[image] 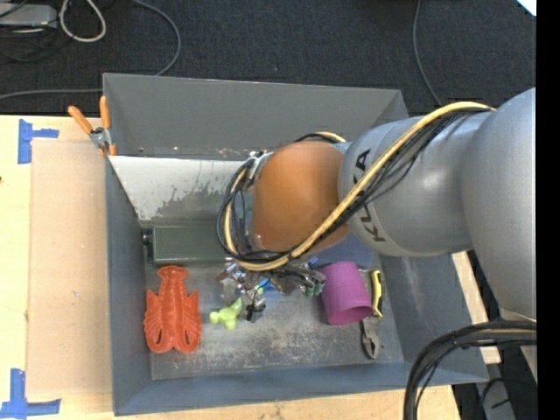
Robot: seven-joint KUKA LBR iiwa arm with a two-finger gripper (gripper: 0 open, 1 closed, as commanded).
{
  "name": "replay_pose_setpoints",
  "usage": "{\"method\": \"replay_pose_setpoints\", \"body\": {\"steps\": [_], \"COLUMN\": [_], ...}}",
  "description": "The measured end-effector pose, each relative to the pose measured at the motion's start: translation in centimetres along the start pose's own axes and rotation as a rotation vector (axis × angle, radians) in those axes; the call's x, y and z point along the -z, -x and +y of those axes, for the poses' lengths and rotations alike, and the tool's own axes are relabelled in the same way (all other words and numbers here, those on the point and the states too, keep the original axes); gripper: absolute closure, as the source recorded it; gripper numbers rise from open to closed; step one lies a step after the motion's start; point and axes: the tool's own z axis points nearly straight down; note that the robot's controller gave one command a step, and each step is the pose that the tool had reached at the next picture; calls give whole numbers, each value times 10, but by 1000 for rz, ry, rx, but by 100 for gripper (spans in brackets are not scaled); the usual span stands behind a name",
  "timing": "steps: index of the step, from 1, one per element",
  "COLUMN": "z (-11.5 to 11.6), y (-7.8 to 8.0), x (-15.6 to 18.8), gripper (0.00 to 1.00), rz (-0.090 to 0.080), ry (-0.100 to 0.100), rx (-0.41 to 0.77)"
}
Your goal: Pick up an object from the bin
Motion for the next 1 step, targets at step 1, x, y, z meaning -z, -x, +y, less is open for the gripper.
{"method": "replay_pose_setpoints", "body": {"steps": [1], "z": [1], "y": [0], "x": [18], "gripper": [100], "rz": [3], "ry": [2], "rx": [-4]}}
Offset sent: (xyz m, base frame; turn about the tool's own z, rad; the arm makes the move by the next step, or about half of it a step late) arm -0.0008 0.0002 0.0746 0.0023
